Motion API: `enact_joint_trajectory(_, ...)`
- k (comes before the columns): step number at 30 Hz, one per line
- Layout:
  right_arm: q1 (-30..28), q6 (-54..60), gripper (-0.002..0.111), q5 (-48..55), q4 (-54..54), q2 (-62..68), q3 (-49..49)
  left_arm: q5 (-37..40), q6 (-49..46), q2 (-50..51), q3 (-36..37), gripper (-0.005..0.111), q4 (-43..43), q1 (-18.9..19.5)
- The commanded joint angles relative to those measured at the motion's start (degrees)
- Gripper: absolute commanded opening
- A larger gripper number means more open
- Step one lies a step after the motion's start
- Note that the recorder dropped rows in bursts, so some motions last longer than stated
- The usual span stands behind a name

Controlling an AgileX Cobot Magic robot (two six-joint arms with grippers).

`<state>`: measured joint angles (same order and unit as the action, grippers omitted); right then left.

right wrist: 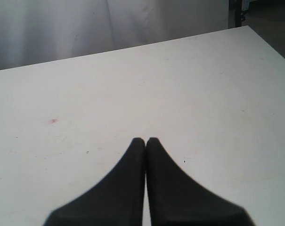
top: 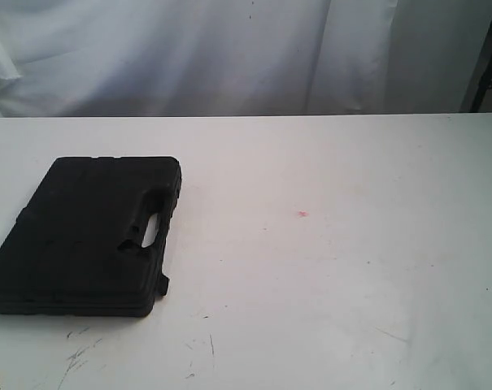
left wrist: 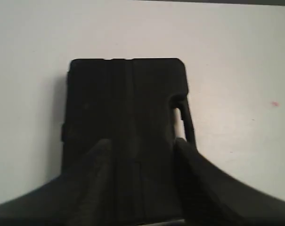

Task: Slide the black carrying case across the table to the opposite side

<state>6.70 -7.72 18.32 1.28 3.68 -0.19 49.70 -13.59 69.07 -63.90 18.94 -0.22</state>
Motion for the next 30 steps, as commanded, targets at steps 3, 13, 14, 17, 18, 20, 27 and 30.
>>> enact_joint_trajectory(3,-0.4,0.3,0.000,-0.3,0.1,-0.4,0.2,2.7,-9.0,10.1,-4.1,0.062,13.7,0.2)
enact_joint_trajectory(13,-0.4,0.3,0.000,-0.3,0.1,-0.4,0.2,12.0,-6.7,20.4,-12.5,0.052,13.3,-3.5)
enact_joint_trajectory(14,-0.4,0.3,0.000,-0.3,0.1,-0.4,0.2,12.0,-5.7,21.1,-13.7,0.057,12.4,-4.8)
enact_joint_trajectory(17,-0.4,0.3,0.000,-0.3,0.1,-0.4,0.2,12.0,-1.0,23.2,-17.1,0.064,6.4,-8.9)
enact_joint_trajectory(18,-0.4,0.3,0.000,-0.3,0.1,-0.4,0.2,12.0,1.7,24.0,-18.3,0.064,3.5,-10.3)
enact_joint_trajectory(20,-0.4,0.3,0.000,-0.3,0.1,-0.4,0.2,12.3,6.5,26.0,-20.6,0.064,-1.6,-13.0)
enact_joint_trajectory(27,-0.4,0.3,0.000,-0.3,0.1,-0.4,0.2,15.4,12.2,33.2,-26.2,0.064,-3.8,-18.1)
enact_joint_trajectory(30,-0.4,0.3,0.000,-0.3,0.1,-0.4,0.2,15.1,13.0,35.9,-26.4,0.064,-4.0,-19.7)
